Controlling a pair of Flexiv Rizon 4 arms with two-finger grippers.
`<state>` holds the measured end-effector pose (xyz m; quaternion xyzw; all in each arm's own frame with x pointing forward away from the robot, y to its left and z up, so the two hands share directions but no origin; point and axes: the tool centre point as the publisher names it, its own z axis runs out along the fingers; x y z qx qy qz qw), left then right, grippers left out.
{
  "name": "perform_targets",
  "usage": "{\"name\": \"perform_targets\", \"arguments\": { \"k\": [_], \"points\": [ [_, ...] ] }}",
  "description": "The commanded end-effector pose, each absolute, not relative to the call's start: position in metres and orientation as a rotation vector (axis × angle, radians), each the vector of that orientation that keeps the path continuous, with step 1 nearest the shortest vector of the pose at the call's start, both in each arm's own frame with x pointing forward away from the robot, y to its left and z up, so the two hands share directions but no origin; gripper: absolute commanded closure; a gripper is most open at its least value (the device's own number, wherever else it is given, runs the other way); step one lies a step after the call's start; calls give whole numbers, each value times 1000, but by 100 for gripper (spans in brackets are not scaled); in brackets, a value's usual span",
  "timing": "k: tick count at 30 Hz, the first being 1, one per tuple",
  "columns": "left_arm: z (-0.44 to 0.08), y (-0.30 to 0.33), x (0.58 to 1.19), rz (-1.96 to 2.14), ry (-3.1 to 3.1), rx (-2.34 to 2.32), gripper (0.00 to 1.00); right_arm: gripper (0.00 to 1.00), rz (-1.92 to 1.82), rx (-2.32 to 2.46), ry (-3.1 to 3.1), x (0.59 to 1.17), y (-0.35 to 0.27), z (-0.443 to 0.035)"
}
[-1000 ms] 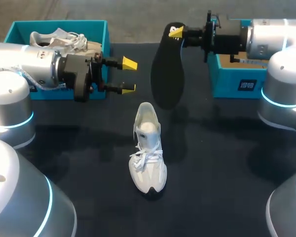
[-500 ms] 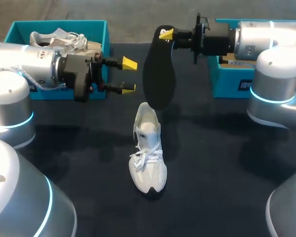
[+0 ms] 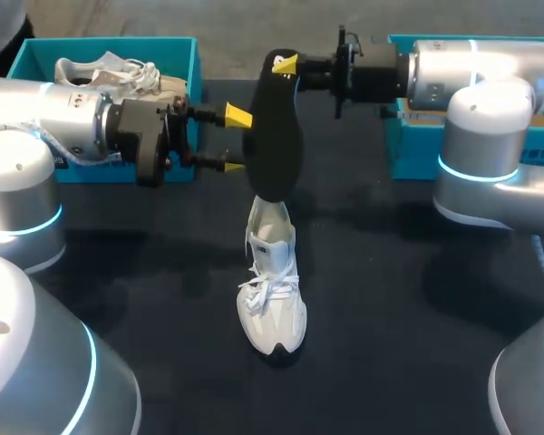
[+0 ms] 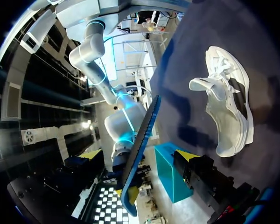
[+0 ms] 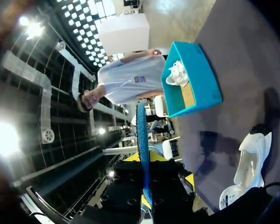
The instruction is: Take the shoe out of the shoebox, open the shoe tongue, remove and reinsert the insole, then place the shoe into the shoebox
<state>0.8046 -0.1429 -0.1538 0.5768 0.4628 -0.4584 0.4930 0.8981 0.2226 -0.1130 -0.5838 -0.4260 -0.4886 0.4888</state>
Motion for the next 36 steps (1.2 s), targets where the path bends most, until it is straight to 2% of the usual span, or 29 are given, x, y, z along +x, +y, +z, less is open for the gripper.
{"name": "perform_targets", "arguments": {
  "k": [1,7,8,10,11,12,14,15,18,20,29,36],
  "points": [
    [-155,-146,803,-1101,1110,1386,0,100,-1184,-1420,-1035,900,229,-114],
    [-154,-147,804,-1103,1087,1365,0,100,-1180,-1423,-1028,900,230,-117],
    [-153,-148,804,-1105,1078,1365,5,100,-1178,-1423,-1027,900,231,-118],
    [-153,-149,804,-1106,1072,1366,29,100,-1175,-1424,-1024,901,232,-119],
    [-153,-150,805,-1107,1070,1366,45,100,-1174,-1424,-1022,901,232,-119],
    [-153,-150,805,-1109,1067,1366,54,100,-1173,-1425,-1020,901,233,-119],
    [-153,-150,806,-1108,1064,1367,57,100,-1172,-1425,-1019,901,233,-119],
    [-153,-150,806,-1109,1058,1367,67,100,-1169,-1441,-1002,902,232,-120],
    [-153,-151,807,-1111,1052,1368,63,100,-1173,-1441,-995,902,232,-121],
    [-154,-151,807,-1112,1049,1363,67,100,-1173,-1441,-995,902,232,-121],
    [-156,-155,810,-1114,1037,1360,71,100,-1173,-1441,-995,902,232,-121],
    [-155,-158,811,-1118,1029,1362,81,100,-1173,-1441,-995,902,232,-121]
  ]
}}
